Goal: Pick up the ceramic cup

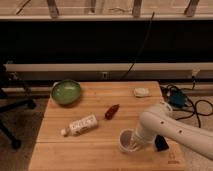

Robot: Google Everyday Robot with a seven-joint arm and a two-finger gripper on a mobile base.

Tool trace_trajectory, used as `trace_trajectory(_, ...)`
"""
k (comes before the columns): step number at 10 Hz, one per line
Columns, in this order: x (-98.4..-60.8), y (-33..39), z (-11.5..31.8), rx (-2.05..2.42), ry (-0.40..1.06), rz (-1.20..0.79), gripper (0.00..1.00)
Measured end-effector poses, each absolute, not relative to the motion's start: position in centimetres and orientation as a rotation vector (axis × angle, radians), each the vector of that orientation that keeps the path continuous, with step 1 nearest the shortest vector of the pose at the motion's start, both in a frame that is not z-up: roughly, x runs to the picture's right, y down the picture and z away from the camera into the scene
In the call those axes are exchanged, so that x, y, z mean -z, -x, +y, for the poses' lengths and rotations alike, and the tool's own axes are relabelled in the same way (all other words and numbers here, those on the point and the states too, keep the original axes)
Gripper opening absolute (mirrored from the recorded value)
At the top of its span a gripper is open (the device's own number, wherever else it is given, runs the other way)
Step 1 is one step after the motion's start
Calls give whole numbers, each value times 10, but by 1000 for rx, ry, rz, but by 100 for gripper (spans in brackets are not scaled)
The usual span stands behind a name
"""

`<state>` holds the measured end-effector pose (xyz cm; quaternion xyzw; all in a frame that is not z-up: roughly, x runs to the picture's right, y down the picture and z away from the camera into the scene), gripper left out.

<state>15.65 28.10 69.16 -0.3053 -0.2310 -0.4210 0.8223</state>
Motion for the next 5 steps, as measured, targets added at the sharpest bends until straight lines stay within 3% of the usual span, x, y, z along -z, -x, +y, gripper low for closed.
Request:
trace_trajectory(1, -691, -157, 278, 897, 647, -480, 14)
trace_trajectory(3, -689, -153, 269, 897, 641, -484, 1)
trace_trajectory(5, -687, -153, 265, 900, 640, -488, 0)
